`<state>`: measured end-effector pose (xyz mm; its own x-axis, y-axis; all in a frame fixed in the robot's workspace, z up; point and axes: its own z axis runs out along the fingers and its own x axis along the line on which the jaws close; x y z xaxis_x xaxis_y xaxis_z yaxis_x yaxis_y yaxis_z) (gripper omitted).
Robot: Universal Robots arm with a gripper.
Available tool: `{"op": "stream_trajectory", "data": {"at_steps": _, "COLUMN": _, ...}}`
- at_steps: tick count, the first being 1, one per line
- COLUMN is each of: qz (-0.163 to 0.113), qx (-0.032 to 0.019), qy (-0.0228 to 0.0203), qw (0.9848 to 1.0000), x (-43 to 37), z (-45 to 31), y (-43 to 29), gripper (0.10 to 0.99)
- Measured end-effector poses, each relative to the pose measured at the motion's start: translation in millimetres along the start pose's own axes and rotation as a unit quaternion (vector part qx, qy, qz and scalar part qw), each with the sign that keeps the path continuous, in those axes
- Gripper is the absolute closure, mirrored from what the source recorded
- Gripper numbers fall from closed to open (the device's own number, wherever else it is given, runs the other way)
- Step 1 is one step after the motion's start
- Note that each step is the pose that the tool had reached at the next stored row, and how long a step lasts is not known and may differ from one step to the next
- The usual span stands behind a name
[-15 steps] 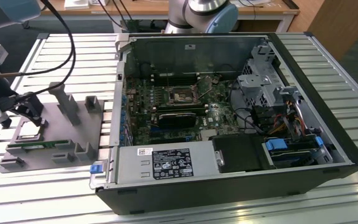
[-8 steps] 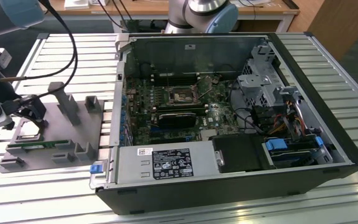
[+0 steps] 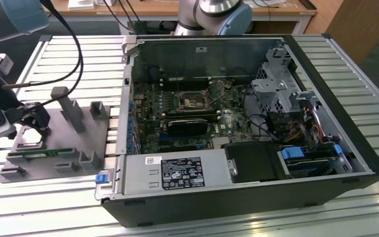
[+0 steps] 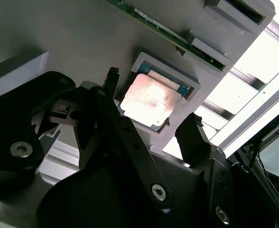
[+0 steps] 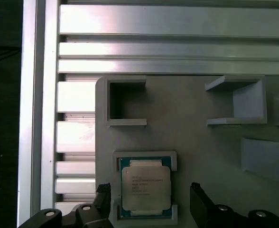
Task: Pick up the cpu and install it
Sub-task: 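Pick up the cpu and move it towards the insertion slot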
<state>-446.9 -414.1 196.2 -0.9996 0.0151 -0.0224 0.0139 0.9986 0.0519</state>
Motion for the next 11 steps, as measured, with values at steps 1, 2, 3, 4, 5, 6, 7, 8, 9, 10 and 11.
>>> {"op": "stream_trajectory", "data": {"at_steps": 1, "qz": 0.000, "qx": 0.0000, "qy": 0.0000, "qw": 1.0000, "x": 0.1, "z": 1.6, "y": -0.1, "gripper": 0.325}}
{"op": "stream_trajectory", "data": {"at_steps": 2, "qz": 0.000, "qx": 0.0000, "qy": 0.0000, "qw": 1.0000, "x": 0.1, "z": 3.4, "y": -0.2, "gripper": 0.325}}
{"op": "stream_trajectory", "data": {"at_steps": 3, "qz": 0.000, "qx": 0.0000, "qy": 0.0000, "qw": 1.0000, "x": 0.2, "z": 4.9, "y": -0.3, "gripper": 0.325}}
{"op": "stream_trajectory", "data": {"at_steps": 4, "qz": 0.000, "qx": -0.0001, "qy": -0.0001, "qw": 1.0000, "x": 0.2, "z": 6.1, "y": -0.3, "gripper": 0.325}}
{"op": "stream_trajectory", "data": {"at_steps": 5, "qz": 0.000, "qx": 0.0000, "qy": 0.0000, "qw": 1.0000, "x": 0.4, "z": 7.0, "y": -0.4, "gripper": 0.341}}
{"op": "stream_trajectory", "data": {"at_steps": 6, "qz": 0.000, "qx": 0.0000, "qy": 0.0001, "qw": 1.0000, "x": 0.8, "z": 7.5, "y": -0.4, "gripper": 0.341}}
{"op": "stream_trajectory", "data": {"at_steps": 7, "qz": 0.000, "qx": 0.0000, "qy": 0.0000, "qw": 1.0000, "x": 1.3, "z": 8.0, "y": -0.5, "gripper": 0.408}}
{"op": "stream_trajectory", "data": {"at_steps": 8, "qz": -0.001, "qx": 0.0000, "qy": 0.0000, "qw": 1.0000, "x": 1.7, "z": 8.3, "y": -0.5, "gripper": 0.408}}
{"op": "stream_trajectory", "data": {"at_steps": 9, "qz": -0.001, "qx": 0.0000, "qy": 0.0000, "qw": 1.0000, "x": 2.1, "z": 8.7, "y": -0.5, "gripper": 0.408}}
{"op": "stream_trajectory", "data": {"at_steps": 10, "qz": -0.001, "qx": -0.0001, "qy": 0.0000, "qw": 1.0000, "x": 2.2, "z": 9.2, "y": -0.5, "gripper": 0.408}}
{"op": "stream_trajectory", "data": {"at_steps": 11, "qz": -0.001, "qx": 0.0000, "qy": 0.0000, "qw": 1.0000, "x": 2.3, "z": 9.6, "y": -0.6, "gripper": 0.408}}
